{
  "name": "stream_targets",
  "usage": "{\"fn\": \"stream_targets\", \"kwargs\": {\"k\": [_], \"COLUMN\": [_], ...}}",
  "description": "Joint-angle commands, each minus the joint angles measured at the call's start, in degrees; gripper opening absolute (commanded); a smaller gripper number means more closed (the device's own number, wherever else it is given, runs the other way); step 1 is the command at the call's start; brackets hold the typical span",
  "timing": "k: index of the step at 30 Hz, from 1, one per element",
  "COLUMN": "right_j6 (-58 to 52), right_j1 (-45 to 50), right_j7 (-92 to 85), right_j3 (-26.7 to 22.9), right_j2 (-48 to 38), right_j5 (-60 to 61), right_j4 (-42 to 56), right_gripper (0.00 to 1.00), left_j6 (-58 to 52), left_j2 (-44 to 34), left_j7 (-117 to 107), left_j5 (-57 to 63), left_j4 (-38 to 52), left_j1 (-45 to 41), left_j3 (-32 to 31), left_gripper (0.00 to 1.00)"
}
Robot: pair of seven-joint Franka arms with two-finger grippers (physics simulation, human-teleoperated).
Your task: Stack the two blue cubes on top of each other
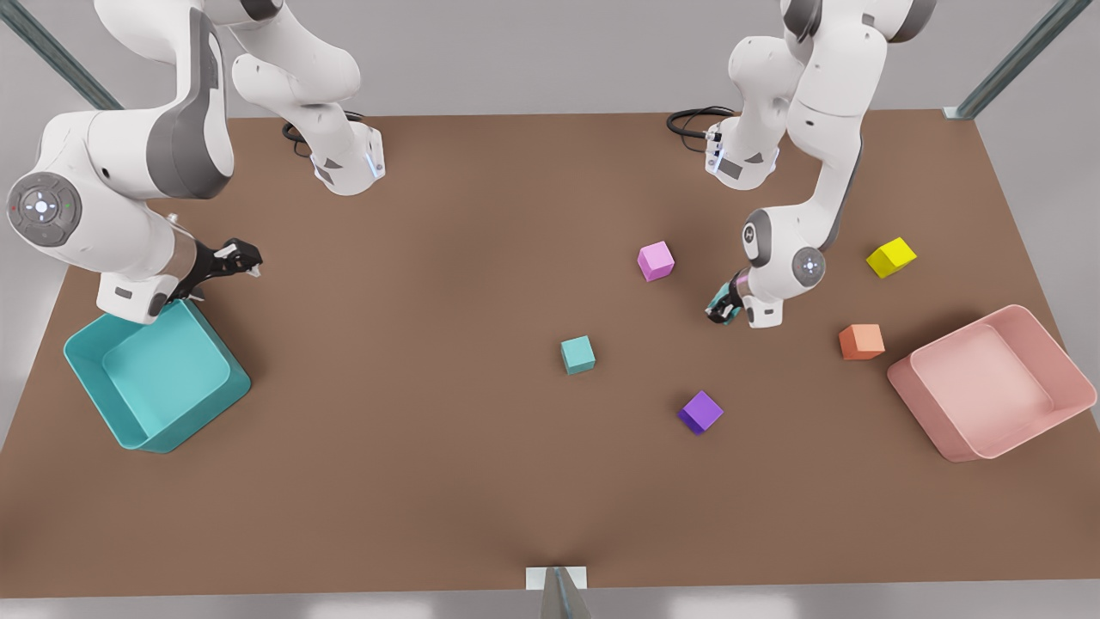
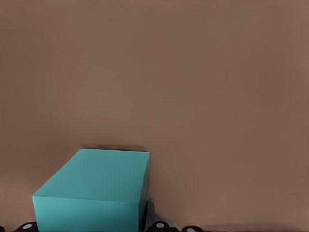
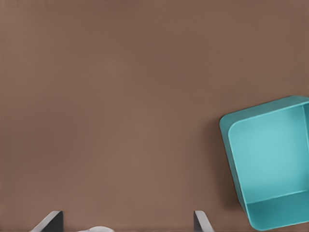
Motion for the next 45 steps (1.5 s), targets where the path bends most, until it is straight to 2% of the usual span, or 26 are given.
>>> {"fn": "stream_targets", "kwargs": {"k": [1, 4, 5, 7, 9, 12, 14, 15, 16, 23, 31, 45], "right_j6": [-0.16, -0.07, -0.07, -0.16, -0.16, -0.16, -0.16, -0.16, -0.16, -0.25, -0.25, -0.34], "right_j1": [0.08, 0.08, 0.08, 0.08, 0.08, 0.08, 0.08, 0.08, 0.08, -0.01, -0.01, -0.19], "right_j7": [3.13, 3.13, 3.13, 3.13, 3.13, 3.13, 3.13, 3.13, 3.13, 3.13, 3.13, 3.13], "right_j3": [0.0, 0.0, 0.0, 0.0, 0.0, 0.0, 0.0, 0.0, 0.0, 0.0, 0.0, -0.09], "right_j2": [0.0, 0.09, 0.27, 0.27, 0.27, 0.27, 0.27, 0.27, 0.36, 0.44, 0.44, 0.44], "right_j5": [0.01, 0.0, 0.0, 0.0, 0.09, 0.01, 0.09, 0.09, 0.09, 0.09, 0.09, 0.18], "right_j4": [0.02, 0.02, 0.02, 0.02, -0.06, -0.06, -0.06, -0.06, -0.06, -0.15, -0.5, -0.5], "right_gripper": [1.0, 1.0, 1.0, 1.0, 1.0, 1.0, 1.0, 1.0, 1.0, 1.0, 1.0, 1.0], "left_j6": [0.14, -1.88, -3.29, -6.01, -10.59, -11.46, -20.16, -26.31, -27.99, -28.87, -28.87, -28.43], "left_j2": [-0.25, -5.16, -6.93, -7.37, -3.95, 2.64, 7.74, 11.96, 13.19, 15.13, 21.37, 26.12], "left_j7": [-0.25, -0.33, -0.33, -0.6, -2.35, -4.64, -4.9, -6.66, -7.19, -7.54, -7.54, -7.45], "left_j5": [-0.06, 2.04, 6.07, 11.54, 11.63, 11.63, 13.12, 18.12, 18.75, 18.66, 18.84, 19.01], "left_j4": [0.25, 0.78, 1.66, 6.58, 14.48, 24.76, 36.19, 43.83, 46.57, 48.86, 52.28, 59.76], "left_j1": [0.2, -2.26, -4.28, -6.75, -7.19, -13.33, -15.8, -16.06, -16.5, -18.09, -21.07, -20.46], "left_j3": [-0.21, -0.65, -0.65, -2.05, -4.51, -4.6, -4.6, -4.6, -4.6, -4.87, -7.06, -6.89], "left_gripper": [0.66, 0.66, 0.67, 0.67, 0.67, 0.67, 0.67, 0.67, 0.67, 0.67, 0.67, 0.67]}}
